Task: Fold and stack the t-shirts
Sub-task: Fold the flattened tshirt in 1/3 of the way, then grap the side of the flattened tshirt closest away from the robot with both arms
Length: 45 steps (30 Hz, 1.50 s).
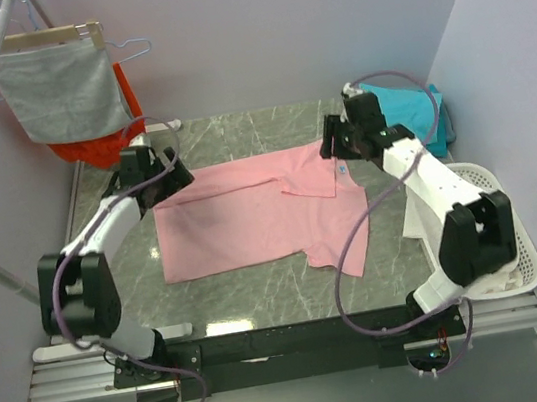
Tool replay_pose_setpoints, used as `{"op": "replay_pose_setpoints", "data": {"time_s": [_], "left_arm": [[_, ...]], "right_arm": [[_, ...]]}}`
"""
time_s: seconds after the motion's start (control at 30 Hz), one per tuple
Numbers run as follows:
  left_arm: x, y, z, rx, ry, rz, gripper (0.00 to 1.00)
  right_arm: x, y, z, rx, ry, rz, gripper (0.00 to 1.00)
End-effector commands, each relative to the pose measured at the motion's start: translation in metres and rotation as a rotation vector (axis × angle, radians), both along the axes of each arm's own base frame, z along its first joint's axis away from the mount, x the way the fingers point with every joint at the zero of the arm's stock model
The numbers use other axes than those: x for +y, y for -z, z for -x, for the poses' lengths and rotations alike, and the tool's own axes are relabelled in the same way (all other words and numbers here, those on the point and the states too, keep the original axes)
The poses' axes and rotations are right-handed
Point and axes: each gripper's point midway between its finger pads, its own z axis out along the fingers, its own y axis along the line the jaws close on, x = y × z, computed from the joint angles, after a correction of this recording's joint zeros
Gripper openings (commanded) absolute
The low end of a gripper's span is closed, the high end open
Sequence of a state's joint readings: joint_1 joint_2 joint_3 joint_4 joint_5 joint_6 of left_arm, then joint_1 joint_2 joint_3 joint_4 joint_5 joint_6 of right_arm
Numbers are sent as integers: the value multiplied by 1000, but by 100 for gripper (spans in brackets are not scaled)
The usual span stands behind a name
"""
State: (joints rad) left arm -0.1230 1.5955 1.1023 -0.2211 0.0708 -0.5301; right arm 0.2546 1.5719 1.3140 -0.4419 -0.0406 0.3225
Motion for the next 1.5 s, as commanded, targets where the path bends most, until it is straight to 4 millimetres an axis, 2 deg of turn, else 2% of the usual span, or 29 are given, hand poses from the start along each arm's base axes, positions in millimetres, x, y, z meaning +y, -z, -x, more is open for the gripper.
{"op": "replay_pose_setpoints", "data": {"time_s": [0.0,0.03,0.07,0.1,0.13,0.17,0.2,0.23,0.27,0.3,0.33,0.37,0.4,0.47,0.5,0.53,0.73,0.87,1.1,1.2,1.23,1.33,1.47], "left_arm": [[9,6,41,11,-76,18,100],[9,22,59,52,-93,33,99],[10,13,67,20,-105,43,98],[8,15,75,15,-110,49,97],[8,28,92,45,-121,62,96],[7,18,99,10,-127,76,96],[13,28,111,36,-160,58,96],[14,18,117,3,-183,84,96],[15,18,124,2,-197,87,96],[18,27,137,34,-221,73,96],[19,20,143,17,-253,103,95],[19,21,149,20,-259,115,94],[18,30,159,42,-268,122,93],[20,31,172,43,-315,154,91],[21,40,180,62,-326,151,91],[25,41,185,60,-354,159,90],[33,57,195,108,-424,144,86],[42,65,197,131,-466,100,87],[42,79,206,192,-482,90,83],[42,89,211,228,-489,85,72],[40,92,213,246,-485,83,63],[40,96,215,258,-484,80,51],[37,96,216,254,-471,90,43]], "right_arm": [[-14,36,51,100,65,-19,65],[-16,53,68,142,68,-20,65],[-16,55,77,148,71,-31,65],[-17,49,86,132,78,-51,64],[-18,62,100,161,78,-51,64],[-17,62,108,161,75,-65,64],[-16,65,122,170,73,-77,64],[-15,67,129,176,69,-84,64],[-14,70,136,184,63,-91,64],[-12,75,149,202,64,-99,64],[-10,78,155,212,63,-103,64],[-9,82,161,225,62,-108,64],[-9,89,170,242,69,-119,63],[-3,94,180,252,54,-119,63],[-2,99,186,258,60,-126,63],[1,100,189,258,49,-129,63],[2,119,201,302,57,-112,63],[0,121,201,299,74,-110,63],[-3,122,203,304,88,-102,63],[-3,123,204,308,93,-104,63],[-5,124,205,313,101,-99,63],[-7,127,208,324,130,-103,62],[-9,128,215,343,185,-140,59]]}}
